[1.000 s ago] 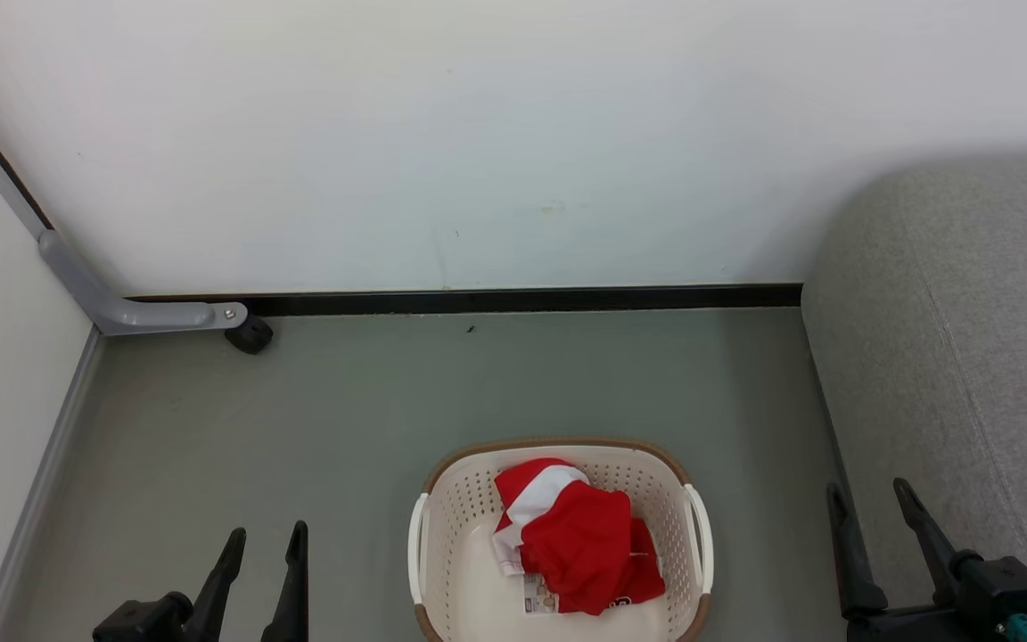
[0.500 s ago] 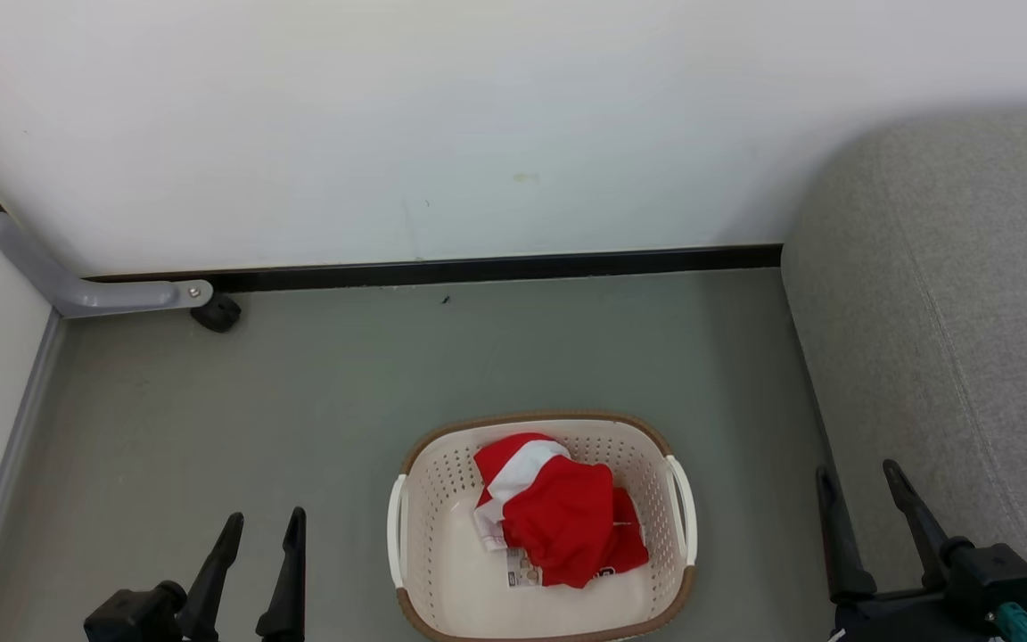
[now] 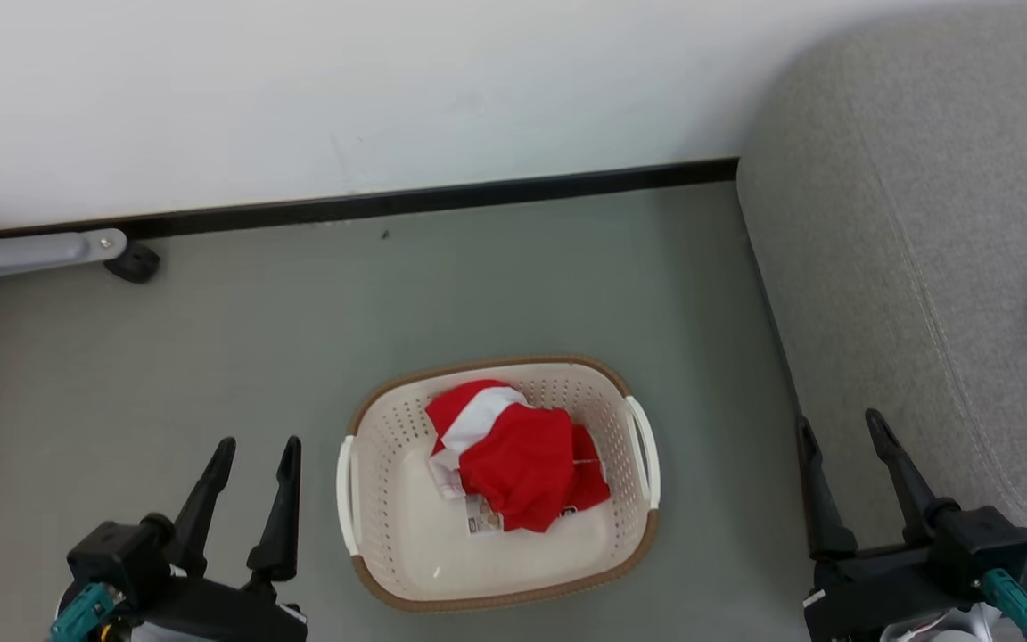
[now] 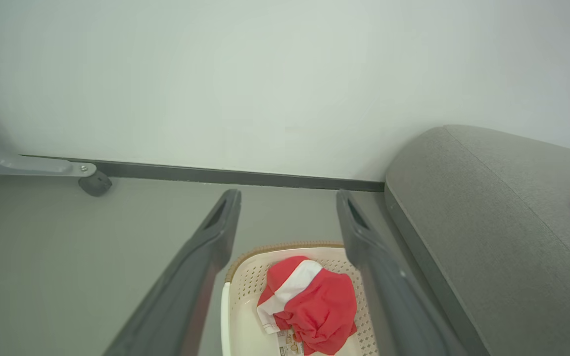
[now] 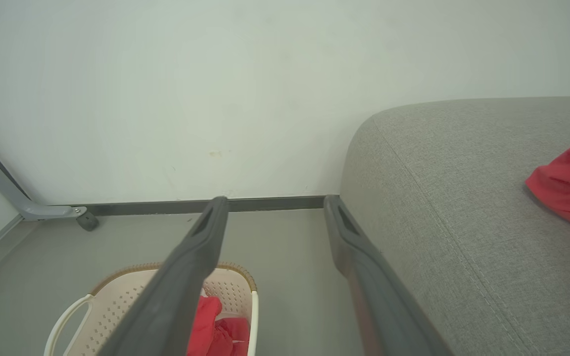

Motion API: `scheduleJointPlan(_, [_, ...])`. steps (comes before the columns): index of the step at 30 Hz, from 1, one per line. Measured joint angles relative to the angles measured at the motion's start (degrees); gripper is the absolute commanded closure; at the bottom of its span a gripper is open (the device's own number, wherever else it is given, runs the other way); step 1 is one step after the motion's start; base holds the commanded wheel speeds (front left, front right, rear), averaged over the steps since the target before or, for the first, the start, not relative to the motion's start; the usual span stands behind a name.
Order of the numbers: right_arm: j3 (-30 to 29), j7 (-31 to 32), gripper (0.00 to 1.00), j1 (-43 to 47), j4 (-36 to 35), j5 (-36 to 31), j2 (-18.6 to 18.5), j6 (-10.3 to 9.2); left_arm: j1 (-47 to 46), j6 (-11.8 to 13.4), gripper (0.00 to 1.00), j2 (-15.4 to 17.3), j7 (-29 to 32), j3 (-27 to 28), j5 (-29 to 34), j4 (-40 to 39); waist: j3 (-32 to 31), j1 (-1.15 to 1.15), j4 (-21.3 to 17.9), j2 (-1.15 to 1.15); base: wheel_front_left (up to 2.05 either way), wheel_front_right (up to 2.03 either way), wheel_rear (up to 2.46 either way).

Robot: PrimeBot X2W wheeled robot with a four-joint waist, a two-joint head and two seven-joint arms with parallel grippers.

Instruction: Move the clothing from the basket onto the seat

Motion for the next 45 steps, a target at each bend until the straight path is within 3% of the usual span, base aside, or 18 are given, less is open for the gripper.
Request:
scheduleJointPlan(15, [7.09,0.00,0.00,-3.18,-1.47,3.76,0.01,-4.00,-9.78,-0.55,0.00,2.12,5.86,-2.54,3.34,-1.92,10.32,0.00,-5.85,0.00,0.00,0.00,0.00])
scheduleJointPlan(33, [5.92,-0.01,0.00,-12.55,1.94,4.07,0.02,-5.03,-16.33,-0.92,0.00,3.52,14.73,-5.52,5.99,-2.15,22.52,0.00,-11.31,0.01,0.00,0.00,0.00])
scheduleJointPlan(45, [11.17,-0.01,0.00,-15.26,3.96,7.08,0.05,-6.05,-20.01,2.12,0.00,3.44,20.89,-5.72,6.17,-0.57,29.18,0.00,-13.41,0.01,0.00,0.00,0.00])
